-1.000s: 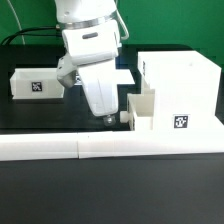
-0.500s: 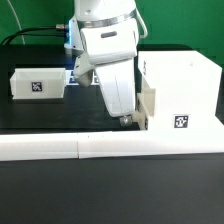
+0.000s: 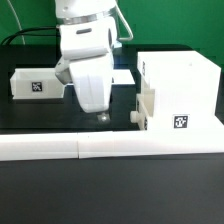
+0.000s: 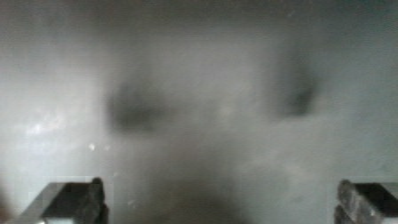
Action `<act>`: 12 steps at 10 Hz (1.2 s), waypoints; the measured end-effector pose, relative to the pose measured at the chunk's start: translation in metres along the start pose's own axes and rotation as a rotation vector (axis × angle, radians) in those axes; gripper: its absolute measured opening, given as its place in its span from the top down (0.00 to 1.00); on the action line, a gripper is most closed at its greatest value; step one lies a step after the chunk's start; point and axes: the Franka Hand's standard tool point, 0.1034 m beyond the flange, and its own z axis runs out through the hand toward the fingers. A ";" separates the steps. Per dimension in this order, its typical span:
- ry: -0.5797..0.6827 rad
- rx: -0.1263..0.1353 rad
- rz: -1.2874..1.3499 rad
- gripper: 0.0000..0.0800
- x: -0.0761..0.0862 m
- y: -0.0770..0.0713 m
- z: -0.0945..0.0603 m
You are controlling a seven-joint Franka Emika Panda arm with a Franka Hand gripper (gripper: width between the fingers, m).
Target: Assemble drawer
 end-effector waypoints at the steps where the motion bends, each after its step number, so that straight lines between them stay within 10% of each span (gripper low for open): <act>1: -0.004 -0.003 0.011 0.19 -0.004 -0.004 -0.003; 3: -0.010 -0.077 0.078 0.19 -0.004 -0.013 -0.010; 10: -0.013 -0.068 0.107 0.19 -0.010 -0.020 -0.009; 12: -0.002 -0.141 0.300 0.19 -0.030 -0.033 -0.021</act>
Offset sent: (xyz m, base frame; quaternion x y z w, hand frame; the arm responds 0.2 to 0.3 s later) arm -0.0323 -0.0097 0.0077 -0.0286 -0.0040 0.0234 0.9993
